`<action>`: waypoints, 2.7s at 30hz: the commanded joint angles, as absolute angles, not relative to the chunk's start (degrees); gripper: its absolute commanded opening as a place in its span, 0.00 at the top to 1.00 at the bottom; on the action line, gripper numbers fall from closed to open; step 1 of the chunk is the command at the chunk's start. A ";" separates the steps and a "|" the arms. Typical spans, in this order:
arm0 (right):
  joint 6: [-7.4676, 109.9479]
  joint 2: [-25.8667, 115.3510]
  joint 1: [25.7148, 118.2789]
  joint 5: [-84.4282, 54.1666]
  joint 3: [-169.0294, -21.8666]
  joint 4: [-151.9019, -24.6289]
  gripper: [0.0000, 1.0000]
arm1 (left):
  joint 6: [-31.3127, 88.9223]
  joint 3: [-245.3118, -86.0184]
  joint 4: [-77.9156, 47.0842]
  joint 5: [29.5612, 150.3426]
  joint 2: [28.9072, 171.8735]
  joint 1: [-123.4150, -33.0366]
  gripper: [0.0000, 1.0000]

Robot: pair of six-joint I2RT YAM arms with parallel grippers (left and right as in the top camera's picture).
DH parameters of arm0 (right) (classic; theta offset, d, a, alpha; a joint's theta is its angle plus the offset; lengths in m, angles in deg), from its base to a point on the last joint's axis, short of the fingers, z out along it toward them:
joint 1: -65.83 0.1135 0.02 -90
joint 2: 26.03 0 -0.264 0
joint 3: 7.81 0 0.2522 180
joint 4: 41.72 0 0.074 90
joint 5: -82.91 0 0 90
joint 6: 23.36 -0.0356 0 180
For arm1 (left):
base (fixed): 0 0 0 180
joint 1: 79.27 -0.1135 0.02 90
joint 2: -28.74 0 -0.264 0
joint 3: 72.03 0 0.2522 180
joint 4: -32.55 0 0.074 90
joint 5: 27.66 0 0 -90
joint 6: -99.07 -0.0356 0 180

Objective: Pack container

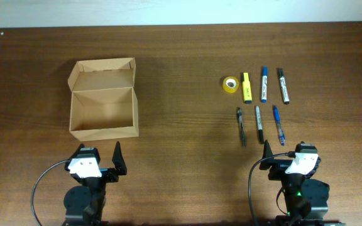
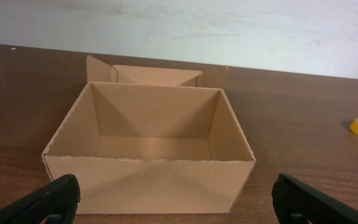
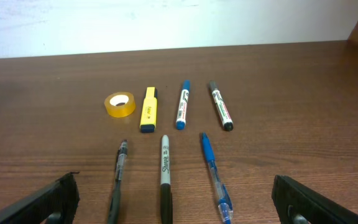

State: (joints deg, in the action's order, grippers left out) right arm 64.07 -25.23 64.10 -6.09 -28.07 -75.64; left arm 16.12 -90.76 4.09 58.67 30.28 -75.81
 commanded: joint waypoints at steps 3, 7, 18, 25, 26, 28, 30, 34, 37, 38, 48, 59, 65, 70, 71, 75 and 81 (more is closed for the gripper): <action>64.05 -25.89 63.70 -6.42 -27.61 -75.58 0.01 | 15.81 -90.32 4.27 59.07 29.74 -75.68 0.00; 64.05 -25.89 63.70 -6.40 -27.59 -75.56 0.01 | 15.81 -90.32 4.27 59.07 29.74 -75.68 0.00; 64.05 -25.89 63.70 -6.40 -27.59 -75.58 0.01 | 15.81 -90.32 4.27 59.07 29.74 -75.68 0.00; 64.05 -25.89 63.70 -6.40 -27.59 -75.58 0.01 | 15.81 -90.32 4.27 59.07 29.74 -75.68 0.00; 64.05 -25.89 63.70 -6.42 -27.61 -75.58 0.01 | 15.81 -90.32 4.27 59.07 29.74 -75.68 0.00; 64.05 -25.89 63.70 -6.40 -27.59 -75.56 0.01 | 15.81 -90.32 4.27 59.07 29.74 -75.68 0.01; 64.05 -25.89 63.72 -6.40 -27.59 -75.56 0.01 | 15.81 -90.32 4.27 59.07 29.74 -75.68 0.01; 64.03 -25.89 63.70 -6.40 -27.61 -75.58 0.01 | 15.81 -90.32 4.27 59.07 29.74 -75.68 0.00; 64.05 -25.89 63.70 -6.40 -27.59 -75.58 0.01 | 15.81 -90.32 4.27 59.07 29.74 -75.68 0.00; 64.05 -25.89 63.70 -6.42 -27.59 -75.58 0.01 | 15.81 -90.32 4.27 59.07 29.74 -75.68 0.00; 64.05 -25.89 63.70 -6.40 -27.59 -75.58 0.01 | 15.81 -90.32 4.27 59.07 29.74 -75.68 0.00; 64.05 -25.89 63.70 -6.40 -27.61 -75.58 0.01 | 15.81 -90.32 4.88 56.51 29.80 -75.68 0.01; 64.05 -25.89 63.70 -6.42 -27.59 -75.58 0.01 | 15.85 -90.32 5.21 57.19 29.80 -75.68 0.00; 67.06 -25.89 63.70 -4.50 -27.59 -75.53 0.01 | 15.90 -91.26 4.00 64.55 29.87 -75.70 0.01; 69.71 -25.89 63.70 -2.22 -27.59 -75.53 0.01 | 16.38 -91.96 3.04 64.99 30.04 -75.70 0.00; 70.91 -25.89 63.70 -1.02 -27.61 -75.56 0.01 | 17.14 -96.62 -2.18 64.40 32.58 -75.70 0.00; 70.89 -25.89 63.70 -1.02 -27.61 -75.56 0.01 | 17.14 -107.11 -7.95 63.42 44.58 -75.70 0.00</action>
